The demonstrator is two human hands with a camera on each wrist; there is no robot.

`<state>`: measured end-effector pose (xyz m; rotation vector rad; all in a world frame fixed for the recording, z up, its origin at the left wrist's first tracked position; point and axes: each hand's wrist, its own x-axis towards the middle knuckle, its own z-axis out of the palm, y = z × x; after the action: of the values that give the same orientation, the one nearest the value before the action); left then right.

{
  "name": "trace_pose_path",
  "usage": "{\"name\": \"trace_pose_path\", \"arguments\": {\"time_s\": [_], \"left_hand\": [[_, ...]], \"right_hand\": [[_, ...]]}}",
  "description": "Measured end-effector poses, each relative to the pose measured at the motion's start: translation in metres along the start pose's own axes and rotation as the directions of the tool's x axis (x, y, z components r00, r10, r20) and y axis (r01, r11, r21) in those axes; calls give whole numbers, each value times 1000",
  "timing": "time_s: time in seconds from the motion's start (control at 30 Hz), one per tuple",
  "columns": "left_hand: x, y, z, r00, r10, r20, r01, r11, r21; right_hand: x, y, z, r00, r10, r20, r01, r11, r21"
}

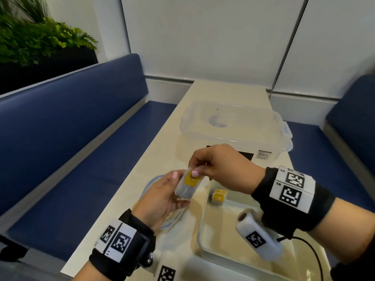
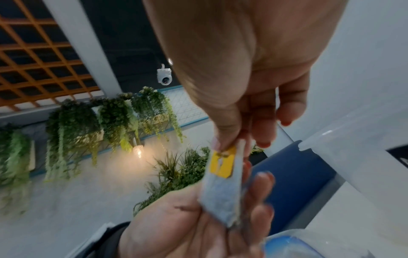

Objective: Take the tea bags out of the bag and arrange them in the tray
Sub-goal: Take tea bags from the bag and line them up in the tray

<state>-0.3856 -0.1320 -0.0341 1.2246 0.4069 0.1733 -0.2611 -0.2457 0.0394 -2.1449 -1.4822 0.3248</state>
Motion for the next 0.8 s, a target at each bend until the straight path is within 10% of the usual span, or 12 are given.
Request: {"name": "trace_pose_path", "arguments": {"time_s": [0.37,0.8], "left_hand": [[-4,5,9,936,306,-174,-267,939,216],[0,-2,10,959,255,-128,-233,959,164]], "right_hand": [[-7,12,15,967,176,-185,-150,978,144],[-11,8,13,966,164,-202,-120,969,214]]}}
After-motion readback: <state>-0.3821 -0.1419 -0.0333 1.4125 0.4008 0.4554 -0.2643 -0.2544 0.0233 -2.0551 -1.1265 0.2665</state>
